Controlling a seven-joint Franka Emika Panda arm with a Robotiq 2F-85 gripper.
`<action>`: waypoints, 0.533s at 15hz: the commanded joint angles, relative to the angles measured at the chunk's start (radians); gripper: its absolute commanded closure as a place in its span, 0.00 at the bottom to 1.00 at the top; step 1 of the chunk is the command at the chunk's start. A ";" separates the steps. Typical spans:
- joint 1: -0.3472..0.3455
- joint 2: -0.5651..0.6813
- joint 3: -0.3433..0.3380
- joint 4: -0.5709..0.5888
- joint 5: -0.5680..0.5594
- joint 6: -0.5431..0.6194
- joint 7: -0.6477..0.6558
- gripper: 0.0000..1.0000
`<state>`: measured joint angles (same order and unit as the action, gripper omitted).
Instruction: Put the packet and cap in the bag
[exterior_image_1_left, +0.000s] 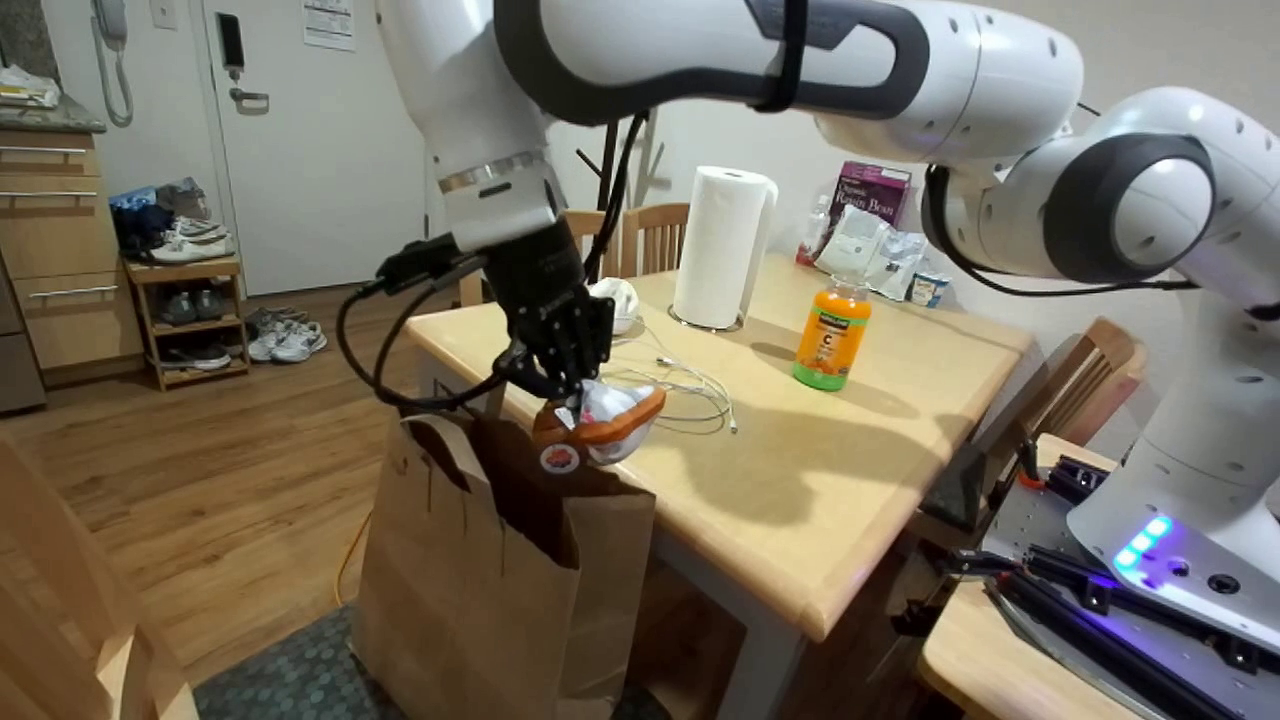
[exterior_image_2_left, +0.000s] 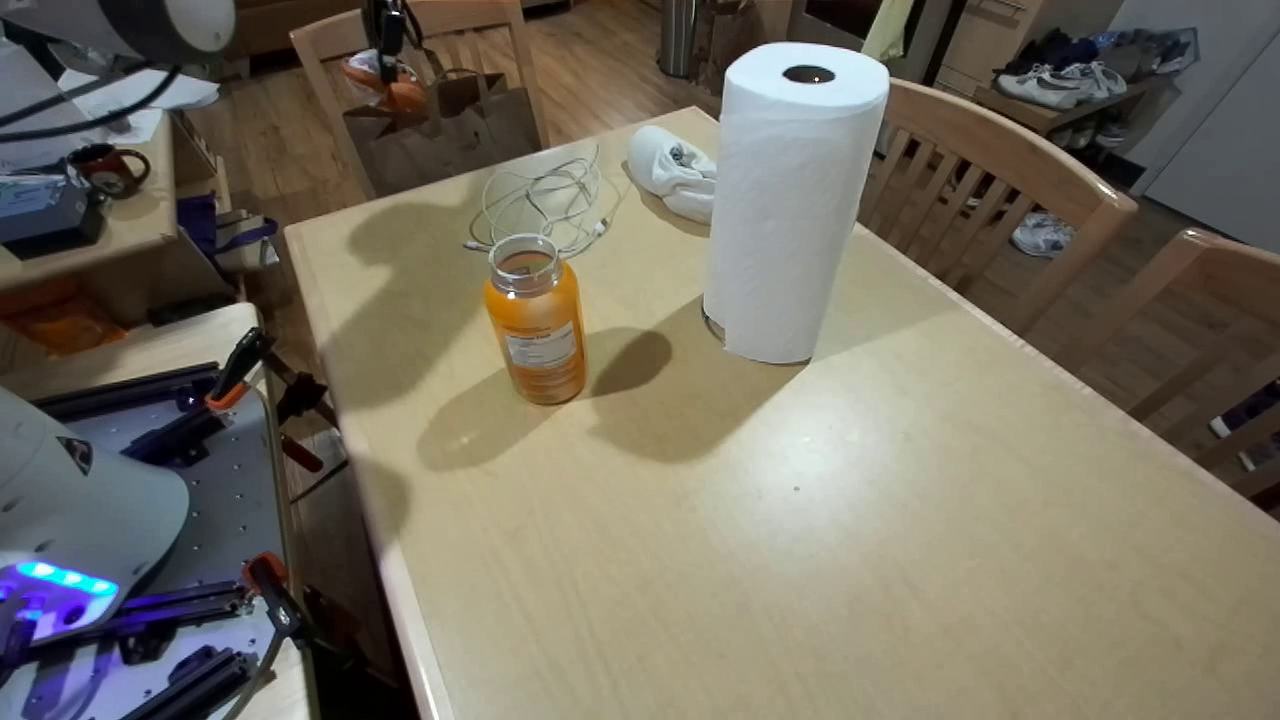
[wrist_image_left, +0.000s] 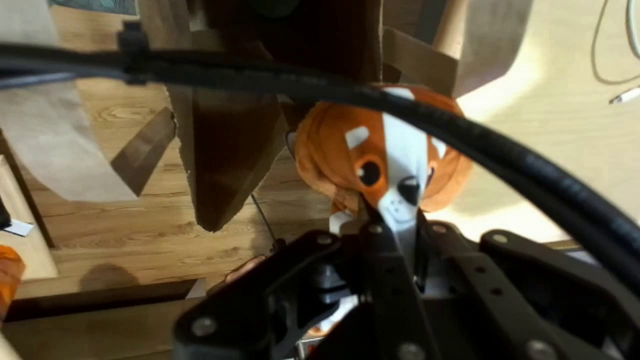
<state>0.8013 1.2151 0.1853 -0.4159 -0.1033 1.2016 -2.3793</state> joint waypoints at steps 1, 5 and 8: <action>0.010 0.065 -0.007 0.079 -0.004 0.023 -0.199 0.97; 0.014 -0.001 0.187 -0.072 -0.156 0.064 -0.239 0.97; 0.031 -0.010 0.216 -0.094 -0.226 0.067 -0.230 0.97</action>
<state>0.8270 1.2523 0.3382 -0.4380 -0.2445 1.2455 -2.6093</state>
